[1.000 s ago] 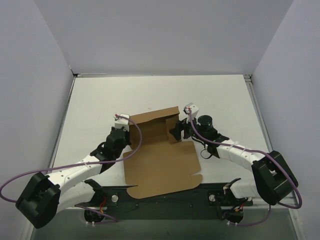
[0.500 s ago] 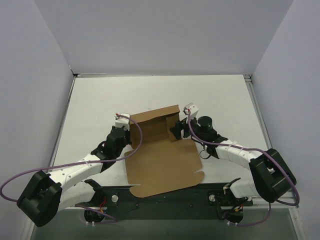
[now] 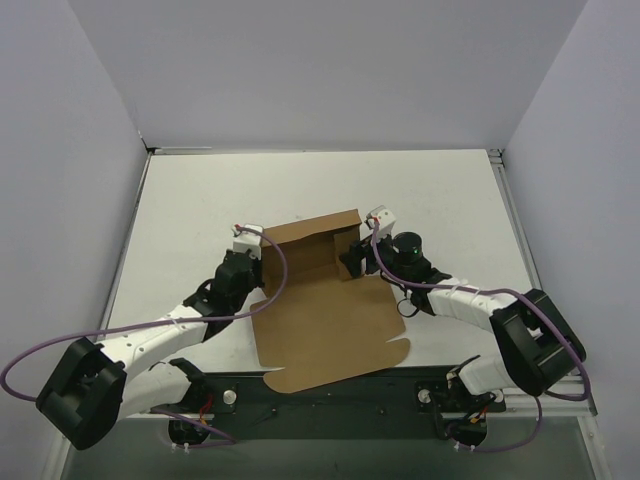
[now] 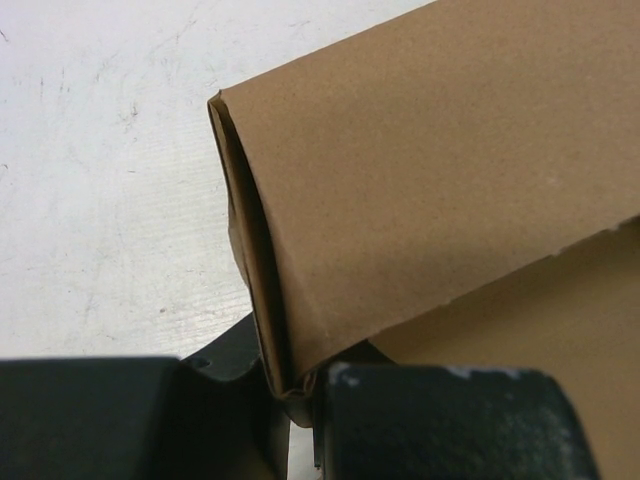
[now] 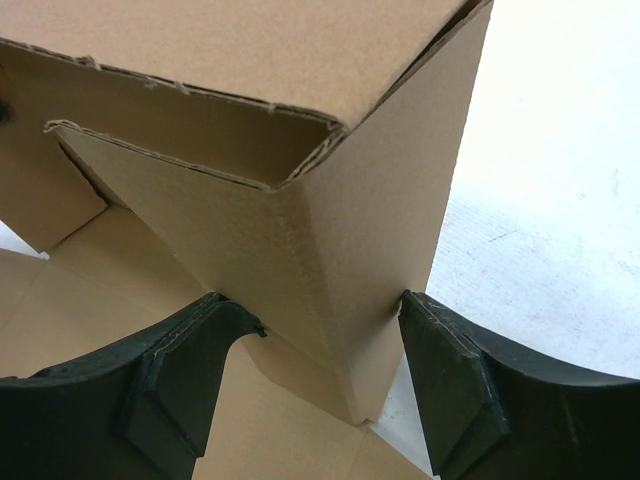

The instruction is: Fold the paper box

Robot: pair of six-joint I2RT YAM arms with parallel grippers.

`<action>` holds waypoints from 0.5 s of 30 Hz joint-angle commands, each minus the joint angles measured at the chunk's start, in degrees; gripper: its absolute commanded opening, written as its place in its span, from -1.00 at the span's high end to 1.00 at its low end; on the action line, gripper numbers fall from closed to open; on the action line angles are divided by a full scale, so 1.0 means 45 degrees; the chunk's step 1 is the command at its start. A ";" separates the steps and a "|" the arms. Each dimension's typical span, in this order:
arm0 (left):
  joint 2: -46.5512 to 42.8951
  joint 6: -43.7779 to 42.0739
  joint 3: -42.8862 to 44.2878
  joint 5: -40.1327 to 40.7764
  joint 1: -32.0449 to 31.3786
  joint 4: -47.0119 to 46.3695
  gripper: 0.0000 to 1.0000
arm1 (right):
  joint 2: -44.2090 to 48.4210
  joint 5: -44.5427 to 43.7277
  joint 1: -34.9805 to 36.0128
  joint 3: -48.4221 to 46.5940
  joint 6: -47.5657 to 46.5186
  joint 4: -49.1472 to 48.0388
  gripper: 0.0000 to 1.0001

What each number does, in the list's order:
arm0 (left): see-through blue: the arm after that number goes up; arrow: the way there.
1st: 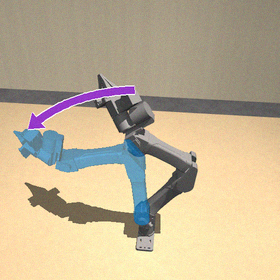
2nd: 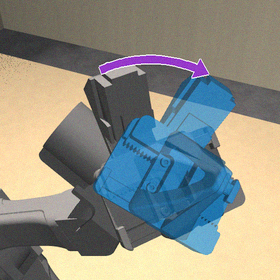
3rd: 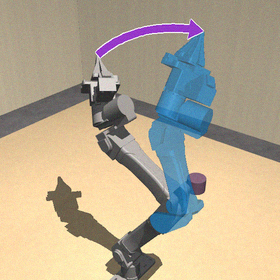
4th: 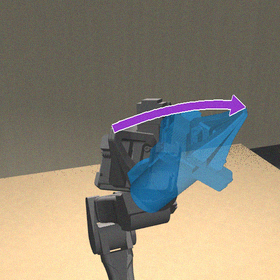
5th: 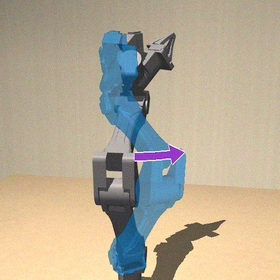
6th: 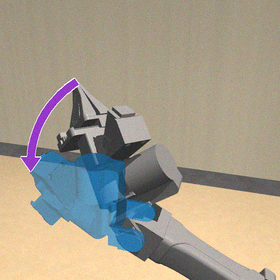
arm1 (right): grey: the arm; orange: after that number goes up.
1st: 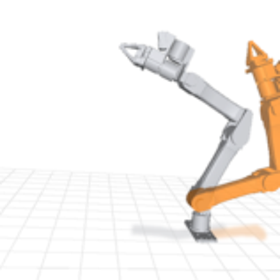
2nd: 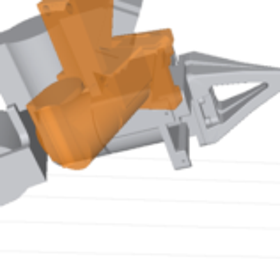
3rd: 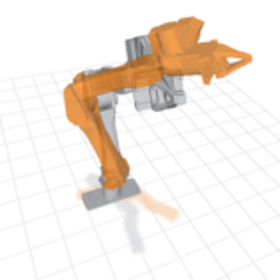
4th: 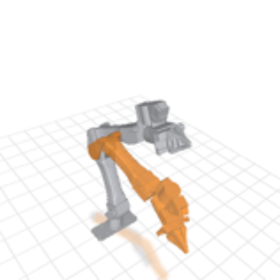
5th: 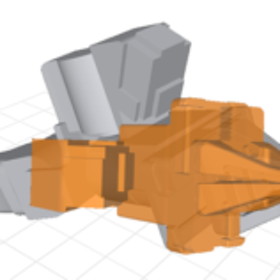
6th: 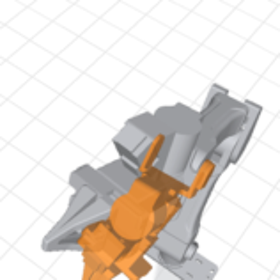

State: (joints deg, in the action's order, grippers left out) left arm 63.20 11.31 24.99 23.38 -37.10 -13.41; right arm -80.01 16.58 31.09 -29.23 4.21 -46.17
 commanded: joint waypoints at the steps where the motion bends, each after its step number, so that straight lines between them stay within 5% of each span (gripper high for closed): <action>1: 0.0291 -0.0092 0.0227 -0.4238 -0.0525 0.0890 1.00 | -0.0228 -0.0286 -0.0190 -0.0613 -0.0037 -0.2083 -0.37; 15: 0.1053 -0.0033 0.0656 -0.4316 -0.0544 0.0792 1.00 | -0.0560 0.0379 -0.0542 -0.0750 0.0920 -0.2474 -0.11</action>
State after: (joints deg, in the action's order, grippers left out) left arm 66.00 11.27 27.18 23.27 -37.10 -13.17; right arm -82.11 18.41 28.82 -29.26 6.74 -48.90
